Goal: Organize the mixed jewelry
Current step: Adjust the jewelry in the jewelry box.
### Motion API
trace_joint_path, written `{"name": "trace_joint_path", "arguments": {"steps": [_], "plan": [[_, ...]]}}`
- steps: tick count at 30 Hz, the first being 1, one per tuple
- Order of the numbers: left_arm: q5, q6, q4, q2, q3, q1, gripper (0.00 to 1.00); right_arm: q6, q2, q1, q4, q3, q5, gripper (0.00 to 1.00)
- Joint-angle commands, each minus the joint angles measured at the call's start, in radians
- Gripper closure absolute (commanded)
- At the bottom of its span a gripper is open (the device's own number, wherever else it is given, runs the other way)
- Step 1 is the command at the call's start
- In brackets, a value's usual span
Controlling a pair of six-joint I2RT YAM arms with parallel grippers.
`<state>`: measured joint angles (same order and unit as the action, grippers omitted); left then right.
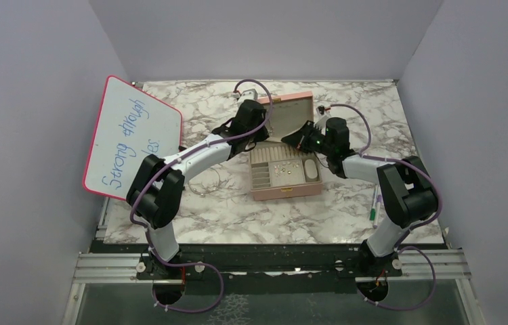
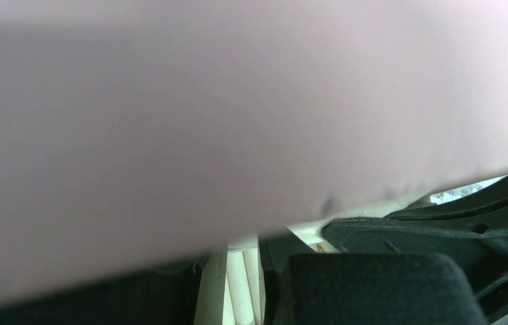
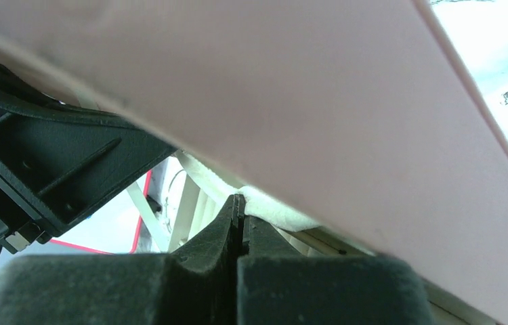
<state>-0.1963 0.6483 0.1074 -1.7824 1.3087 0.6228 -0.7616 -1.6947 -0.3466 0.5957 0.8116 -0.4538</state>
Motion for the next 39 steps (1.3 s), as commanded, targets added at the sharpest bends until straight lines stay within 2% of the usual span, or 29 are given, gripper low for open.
{"name": "trace_joint_path", "arguments": {"steps": [1, 6, 16, 22, 27, 32, 36, 39], "plan": [[-0.119, -0.050, 0.066, -0.026, 0.015, -0.020, 0.83, -0.077, 0.049, -0.019, 0.286, 0.009, -0.198, 0.99], [-0.096, -0.072, 0.073, -0.038, 0.035, -0.020, 0.82, -0.134, 0.036, -0.015, 0.343, 0.005, -0.191, 0.97], [-0.067, -0.096, 0.085, -0.021, 0.054, -0.020, 0.73, -0.219, 0.057, -0.001, 0.398, -0.043, -0.149, 0.75], [-0.038, -0.113, 0.084, 0.012, 0.073, -0.020, 0.63, -0.193, 0.099, 0.001, 0.271, -0.056, -0.052, 0.70], [-0.042, -0.128, 0.085, 0.046, 0.064, -0.020, 0.54, -0.133, 0.123, 0.001, 0.038, -0.008, 0.034, 0.65], [-0.046, -0.141, 0.079, 0.074, 0.042, -0.020, 0.49, -0.113, 0.123, -0.001, -0.096, 0.034, 0.089, 0.60], [-0.016, -0.176, 0.074, 0.074, 0.035, -0.020, 0.48, -0.135, 0.112, -0.002, -0.171, 0.063, 0.139, 0.58], [0.017, -0.200, 0.074, 0.076, 0.026, -0.020, 0.51, -0.144, 0.104, -0.004, -0.210, 0.086, 0.172, 0.58]]}}
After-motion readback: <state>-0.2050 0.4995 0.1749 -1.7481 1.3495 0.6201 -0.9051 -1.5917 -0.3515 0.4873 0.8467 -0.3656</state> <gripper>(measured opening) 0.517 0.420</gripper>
